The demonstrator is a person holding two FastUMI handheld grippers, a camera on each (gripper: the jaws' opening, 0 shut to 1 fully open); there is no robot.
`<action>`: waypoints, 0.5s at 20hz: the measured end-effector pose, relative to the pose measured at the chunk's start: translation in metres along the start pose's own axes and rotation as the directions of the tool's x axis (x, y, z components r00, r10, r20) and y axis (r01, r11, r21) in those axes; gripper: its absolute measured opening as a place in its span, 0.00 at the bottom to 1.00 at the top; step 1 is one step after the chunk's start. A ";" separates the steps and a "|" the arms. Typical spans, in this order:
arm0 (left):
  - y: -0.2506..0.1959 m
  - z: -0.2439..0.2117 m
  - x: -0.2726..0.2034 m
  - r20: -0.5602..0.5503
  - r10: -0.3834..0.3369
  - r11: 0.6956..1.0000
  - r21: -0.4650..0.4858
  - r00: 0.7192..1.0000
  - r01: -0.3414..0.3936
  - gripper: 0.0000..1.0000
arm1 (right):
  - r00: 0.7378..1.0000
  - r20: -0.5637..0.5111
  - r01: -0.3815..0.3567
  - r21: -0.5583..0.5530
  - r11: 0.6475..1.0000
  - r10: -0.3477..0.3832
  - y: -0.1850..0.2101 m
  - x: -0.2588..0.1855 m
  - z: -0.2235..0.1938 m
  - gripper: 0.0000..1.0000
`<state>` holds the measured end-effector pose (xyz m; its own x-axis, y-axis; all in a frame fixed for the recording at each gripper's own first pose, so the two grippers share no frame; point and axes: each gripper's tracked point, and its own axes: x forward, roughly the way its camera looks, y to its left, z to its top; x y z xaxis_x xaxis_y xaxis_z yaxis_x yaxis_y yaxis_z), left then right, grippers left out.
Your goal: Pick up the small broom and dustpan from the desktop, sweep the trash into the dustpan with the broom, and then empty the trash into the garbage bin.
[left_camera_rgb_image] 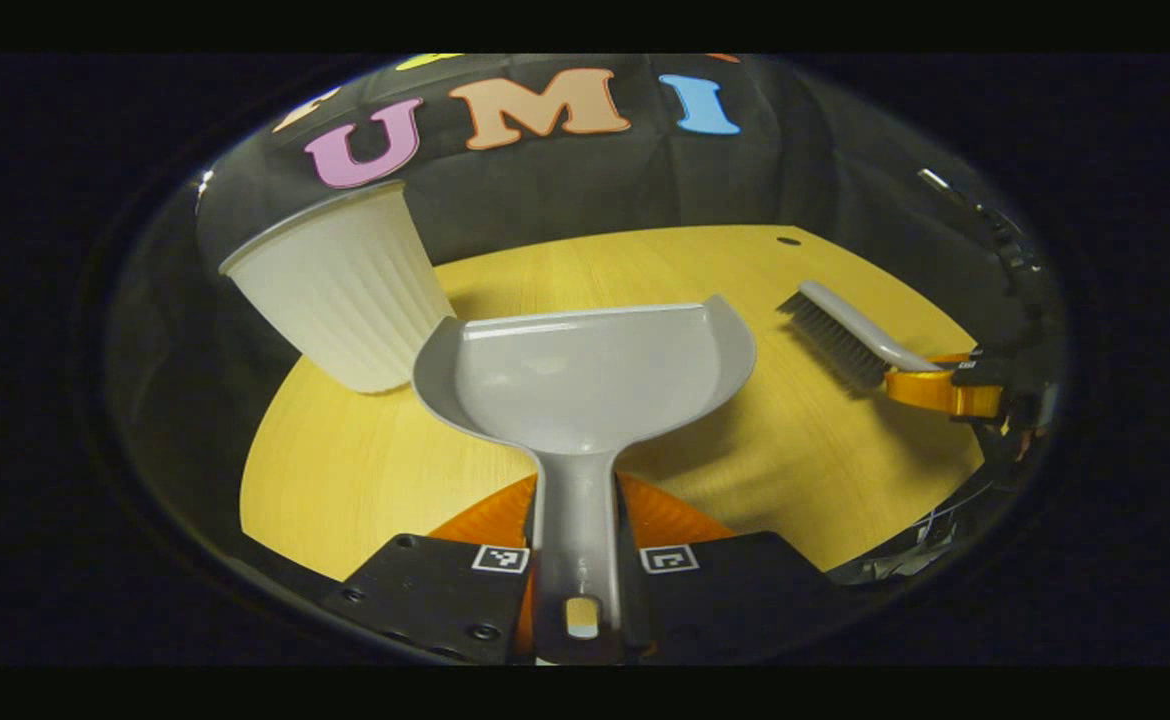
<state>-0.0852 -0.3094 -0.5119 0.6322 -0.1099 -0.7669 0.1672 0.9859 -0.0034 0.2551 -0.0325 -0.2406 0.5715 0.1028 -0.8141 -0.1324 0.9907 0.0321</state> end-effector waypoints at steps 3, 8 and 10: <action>0.006 -0.017 0.012 -0.068 0.016 1.000 -0.016 0.998 -0.017 0.27 | 0.999 -0.046 0.015 -0.019 1.000 -0.015 -0.003 0.003 -0.013 0.24; 0.010 -0.029 0.016 -0.122 0.025 0.999 -0.042 0.992 -0.030 0.31 | 0.997 -0.066 0.022 -0.067 0.997 -0.026 -0.003 0.003 -0.016 0.28; 0.003 -0.026 0.017 -0.111 0.000 0.999 -0.040 0.994 -0.005 0.36 | 0.997 -0.082 0.008 -0.089 0.996 -0.015 -0.002 0.001 -0.019 0.32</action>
<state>-0.0942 -0.3050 -0.5415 0.5442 -0.0950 -0.8335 0.1342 0.9906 -0.0253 0.2402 -0.0359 -0.2527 0.5053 0.0799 -0.8592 -0.1994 0.9796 -0.0262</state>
